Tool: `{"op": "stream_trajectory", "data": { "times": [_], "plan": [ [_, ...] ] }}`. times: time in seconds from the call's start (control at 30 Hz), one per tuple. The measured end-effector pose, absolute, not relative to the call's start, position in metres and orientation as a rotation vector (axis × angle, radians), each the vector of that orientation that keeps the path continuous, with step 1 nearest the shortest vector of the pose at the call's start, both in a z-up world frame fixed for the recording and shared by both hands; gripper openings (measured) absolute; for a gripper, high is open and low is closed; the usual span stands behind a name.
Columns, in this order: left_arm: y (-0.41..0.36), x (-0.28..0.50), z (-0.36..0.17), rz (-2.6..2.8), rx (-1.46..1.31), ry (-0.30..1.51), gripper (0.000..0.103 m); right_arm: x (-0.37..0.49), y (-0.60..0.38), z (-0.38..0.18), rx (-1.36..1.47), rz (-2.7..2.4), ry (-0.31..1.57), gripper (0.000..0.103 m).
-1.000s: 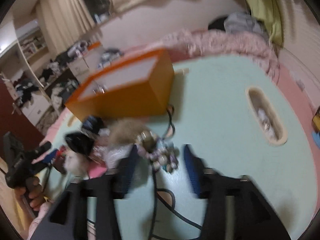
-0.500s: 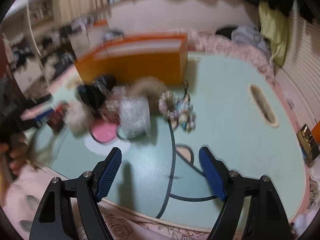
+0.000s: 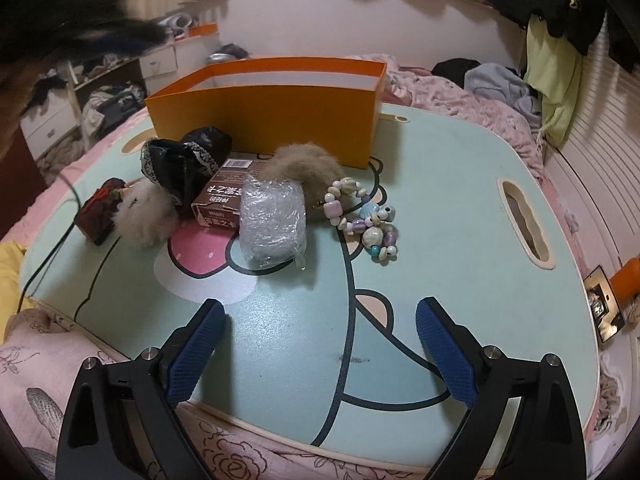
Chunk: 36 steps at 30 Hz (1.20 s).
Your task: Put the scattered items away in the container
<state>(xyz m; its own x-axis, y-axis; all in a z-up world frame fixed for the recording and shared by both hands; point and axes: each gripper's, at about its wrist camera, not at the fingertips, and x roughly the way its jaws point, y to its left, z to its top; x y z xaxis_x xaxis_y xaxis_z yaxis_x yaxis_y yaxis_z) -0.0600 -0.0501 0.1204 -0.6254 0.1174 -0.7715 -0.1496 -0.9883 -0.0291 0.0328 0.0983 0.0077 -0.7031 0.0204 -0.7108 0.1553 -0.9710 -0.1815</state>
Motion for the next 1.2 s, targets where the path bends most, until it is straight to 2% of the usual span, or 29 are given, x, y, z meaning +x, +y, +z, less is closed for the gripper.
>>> {"op": "stream_trajectory", "data": {
  "times": [0.07, 0.13, 0.3, 0.43, 0.57, 0.87, 0.93, 1.07, 1.2],
  "plan": [
    [-0.042, -0.106, 0.107, 2.737, -1.436, 0.211, 0.012, 0.036, 0.098, 0.008, 1.172, -2.810, 0.351, 0.097],
    [-0.039, -0.133, 0.092, 2.732, -1.546, 0.266, 0.009, 0.036, 0.099, 0.009, 1.165, -2.807, 0.343, 0.097],
    [-0.029, -0.166, 0.061, 2.717, -1.703, 0.428, 0.009, 0.040, 0.099, 0.010, 1.143, -2.799, 0.313, 0.097],
    [-0.025, -0.174, 0.050, 2.716, -1.760, 0.472, 0.009, 0.044, 0.100, 0.011, 1.126, -2.790, 0.282, 0.097],
    [-0.022, -0.180, 0.036, 2.700, -1.799, 0.517, 0.021, 0.045, 0.099, 0.011, 1.117, -2.784, 0.270, 0.098],
    [-0.017, -0.180, 0.026, 2.741, -1.760, 0.609, 0.020, 0.046, 0.102, 0.012, 1.106, -2.776, 0.257, 0.098],
    [-0.018, -0.179, 0.027, 2.742, -1.743, 0.597, 0.018, 0.046, 0.103, 0.012, 1.104, -2.772, 0.257, 0.098],
    [-0.018, -0.168, 0.042, 2.726, -1.663, 0.464, 0.017, 0.046, 0.103, 0.012, 1.102, -2.768, 0.261, 0.098],
    [-0.019, -0.144, 0.081, 2.727, -1.498, 0.298, 0.017, 0.046, 0.103, 0.013, 1.101, -2.766, 0.262, 0.098]
  ]
}}
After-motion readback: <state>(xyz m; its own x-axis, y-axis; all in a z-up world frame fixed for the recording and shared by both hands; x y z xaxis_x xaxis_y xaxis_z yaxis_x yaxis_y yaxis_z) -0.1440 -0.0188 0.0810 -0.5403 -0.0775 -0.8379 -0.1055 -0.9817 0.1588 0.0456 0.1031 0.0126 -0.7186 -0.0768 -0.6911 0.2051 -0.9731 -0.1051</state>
